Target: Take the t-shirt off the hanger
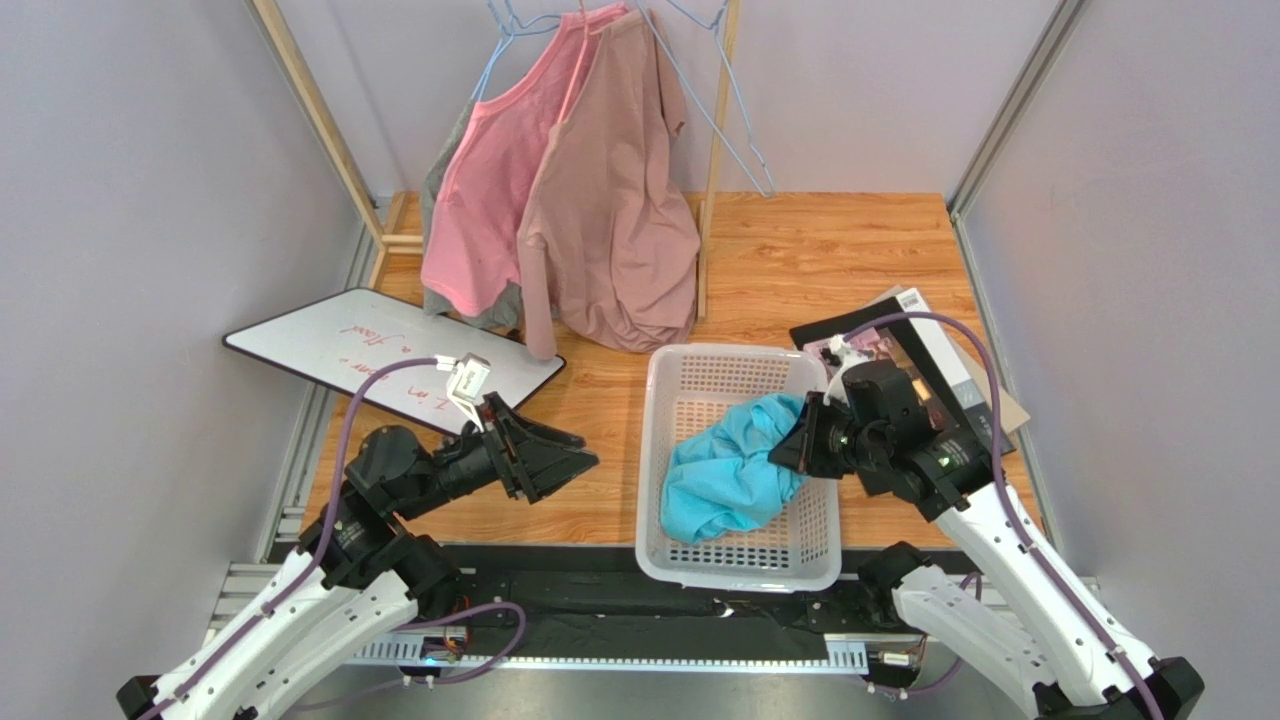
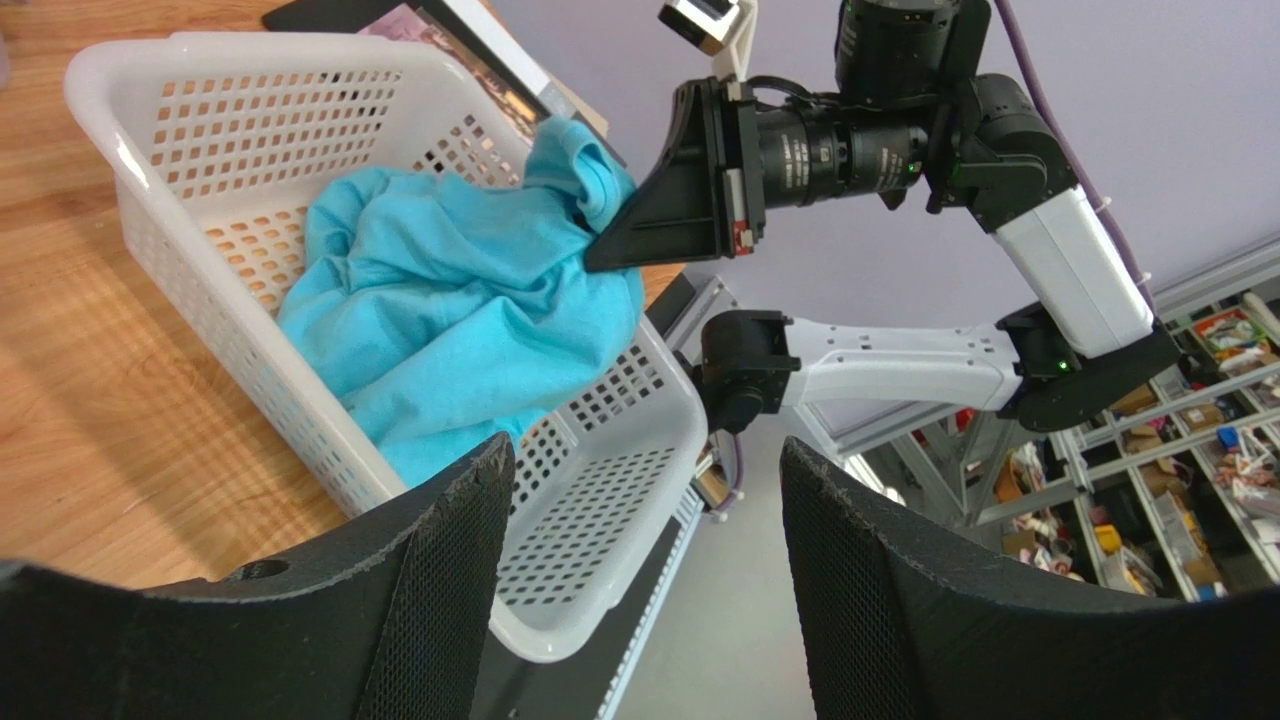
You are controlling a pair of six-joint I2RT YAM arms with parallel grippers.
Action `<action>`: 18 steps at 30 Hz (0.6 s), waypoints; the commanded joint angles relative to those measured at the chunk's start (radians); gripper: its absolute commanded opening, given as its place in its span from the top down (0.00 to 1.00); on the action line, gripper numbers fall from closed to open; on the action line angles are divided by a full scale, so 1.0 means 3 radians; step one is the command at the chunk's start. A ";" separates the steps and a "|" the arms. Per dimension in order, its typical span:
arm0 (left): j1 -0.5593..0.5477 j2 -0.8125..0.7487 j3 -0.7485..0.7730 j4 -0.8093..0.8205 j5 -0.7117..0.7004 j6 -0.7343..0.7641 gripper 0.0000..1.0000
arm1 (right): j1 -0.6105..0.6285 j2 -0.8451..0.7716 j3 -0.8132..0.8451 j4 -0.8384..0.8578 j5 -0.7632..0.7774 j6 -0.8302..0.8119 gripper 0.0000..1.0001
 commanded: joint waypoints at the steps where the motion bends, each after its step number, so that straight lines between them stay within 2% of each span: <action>1: -0.0010 -0.0017 -0.0019 -0.0041 -0.0037 0.0154 0.29 | 0.0063 0.0042 -0.0182 -0.0112 -0.0103 0.0140 1.00; 5: -0.0010 -0.0073 -0.0060 -0.0057 -0.0057 0.0180 0.29 | 0.0246 0.0558 -0.0106 -0.0020 0.0039 0.0222 1.00; 11: -0.0010 -0.0094 -0.0101 0.0035 -0.0006 0.0144 0.29 | 0.0436 0.1400 0.0139 0.0557 0.0371 0.0294 0.97; 16: -0.0010 -0.0068 -0.0091 0.0030 0.0045 0.0154 0.28 | 0.0600 0.1796 0.0227 0.0849 0.0571 0.0314 0.88; 17: -0.0010 -0.0073 -0.0096 0.0030 0.0050 0.0159 0.28 | 0.0706 0.1776 0.0100 0.0900 0.0728 0.0330 0.86; 18: -0.0010 -0.0089 -0.0106 0.0025 0.0050 0.0159 0.28 | 0.0753 0.1715 0.0013 0.1088 0.0791 0.0360 0.79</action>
